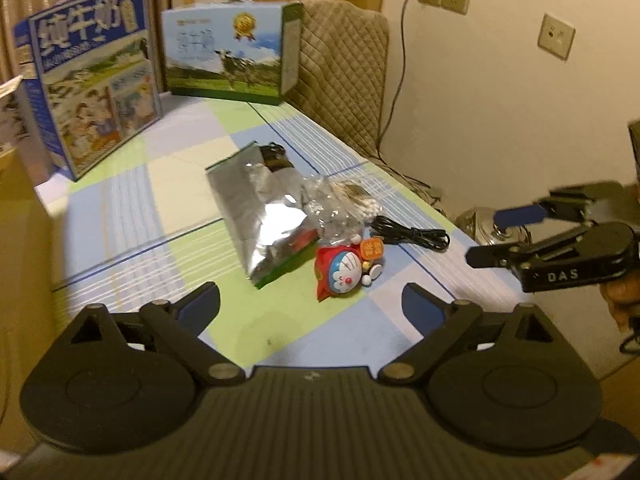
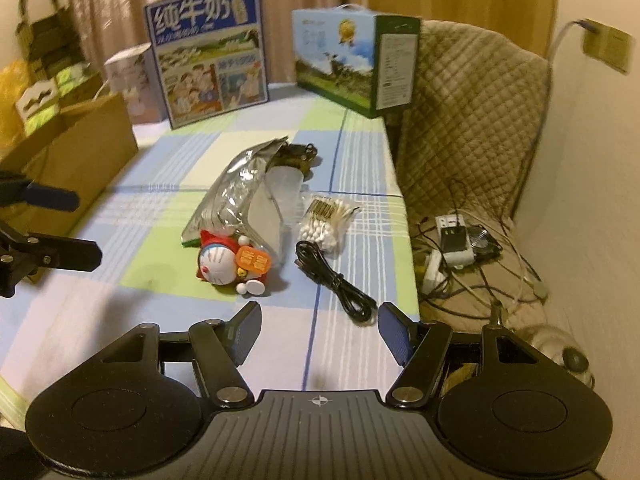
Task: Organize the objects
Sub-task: 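Withdraw both tools from the cardboard box back over the table, then grasp the Doraemon toy with the left tool while the right tool grasps the black cable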
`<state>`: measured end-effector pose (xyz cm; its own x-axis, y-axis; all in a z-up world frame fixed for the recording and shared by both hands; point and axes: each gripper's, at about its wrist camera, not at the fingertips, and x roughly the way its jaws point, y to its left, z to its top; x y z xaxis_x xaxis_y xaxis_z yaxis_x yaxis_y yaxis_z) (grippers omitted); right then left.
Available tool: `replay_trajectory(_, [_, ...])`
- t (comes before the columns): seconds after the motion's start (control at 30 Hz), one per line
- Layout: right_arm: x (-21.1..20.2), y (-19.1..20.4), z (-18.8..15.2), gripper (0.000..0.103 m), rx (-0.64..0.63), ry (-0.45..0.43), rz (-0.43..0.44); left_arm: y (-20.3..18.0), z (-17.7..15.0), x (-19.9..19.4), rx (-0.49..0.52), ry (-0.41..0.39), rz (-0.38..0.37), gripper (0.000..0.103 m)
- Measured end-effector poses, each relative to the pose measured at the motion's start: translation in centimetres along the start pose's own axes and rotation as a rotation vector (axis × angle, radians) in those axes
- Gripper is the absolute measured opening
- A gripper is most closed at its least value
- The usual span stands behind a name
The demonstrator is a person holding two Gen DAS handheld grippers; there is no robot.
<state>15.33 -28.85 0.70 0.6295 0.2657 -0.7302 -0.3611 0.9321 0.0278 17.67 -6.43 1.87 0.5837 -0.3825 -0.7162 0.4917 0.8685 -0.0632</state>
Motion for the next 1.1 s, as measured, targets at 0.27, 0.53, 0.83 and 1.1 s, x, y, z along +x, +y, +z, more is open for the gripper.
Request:
replay_trajectory(0.27, [4.5,-1.4,1.0,0.062,-0.116,0.046,0.013,-0.7,0.4,5.2,0.058,0.029,-0.053,0.084])
replay_trajectory(0.53, [8.4,-1.3,1.7,0.061,-0.234,0.093,0.035,-1.2,0.9,8.7,0.12,0.042,-0.099,0.07])
replay_trajectory(0.83, [11.3,-1.3,2.0,0.044,-0.298,0.135,0.049,-1.1,1.2,10.8,0.153,0.055,-0.15,0.056])
replay_trajectory(1.1, [11.4,-0.6,2.2,0.019,-0.305,0.139,0.056,-0.6,0.9,11.4,0.134,0.073,-0.168,0.038])
